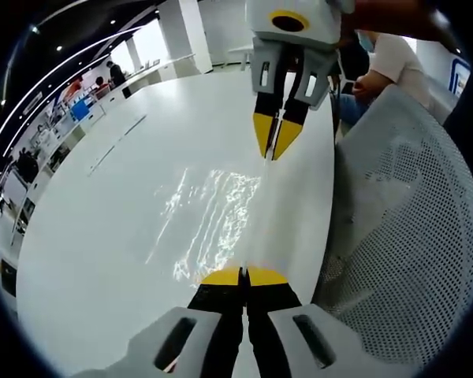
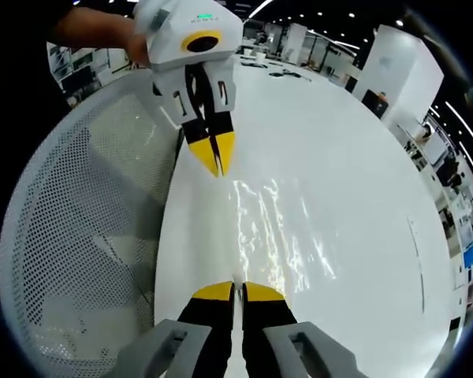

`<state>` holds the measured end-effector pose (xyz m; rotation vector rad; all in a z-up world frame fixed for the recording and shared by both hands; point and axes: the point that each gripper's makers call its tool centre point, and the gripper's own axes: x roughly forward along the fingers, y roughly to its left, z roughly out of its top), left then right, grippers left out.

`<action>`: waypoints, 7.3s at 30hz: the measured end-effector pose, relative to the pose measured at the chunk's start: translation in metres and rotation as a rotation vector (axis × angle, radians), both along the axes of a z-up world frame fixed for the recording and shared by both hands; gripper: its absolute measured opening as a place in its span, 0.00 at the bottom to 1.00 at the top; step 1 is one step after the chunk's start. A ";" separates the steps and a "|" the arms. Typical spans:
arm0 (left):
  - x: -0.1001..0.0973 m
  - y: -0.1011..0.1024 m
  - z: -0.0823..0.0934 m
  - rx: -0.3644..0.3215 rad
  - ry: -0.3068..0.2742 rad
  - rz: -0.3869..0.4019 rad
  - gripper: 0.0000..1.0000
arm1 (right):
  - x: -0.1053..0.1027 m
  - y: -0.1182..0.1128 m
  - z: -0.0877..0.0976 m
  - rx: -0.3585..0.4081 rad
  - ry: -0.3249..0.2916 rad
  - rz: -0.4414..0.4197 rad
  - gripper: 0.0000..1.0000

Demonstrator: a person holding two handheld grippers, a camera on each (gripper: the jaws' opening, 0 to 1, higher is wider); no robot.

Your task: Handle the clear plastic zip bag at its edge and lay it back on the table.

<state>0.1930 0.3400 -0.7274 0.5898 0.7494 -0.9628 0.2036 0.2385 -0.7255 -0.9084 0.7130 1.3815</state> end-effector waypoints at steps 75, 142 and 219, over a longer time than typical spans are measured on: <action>0.014 -0.005 0.008 0.046 -0.235 -0.163 0.00 | 0.010 0.021 0.005 0.122 0.035 -0.080 0.05; -0.001 -0.035 0.021 0.042 -0.373 -0.412 0.16 | 0.008 0.043 0.004 0.091 0.074 -0.191 0.00; 0.024 -0.035 0.045 0.057 -0.380 -0.328 0.00 | 0.071 0.054 0.102 0.404 -0.236 -0.350 0.00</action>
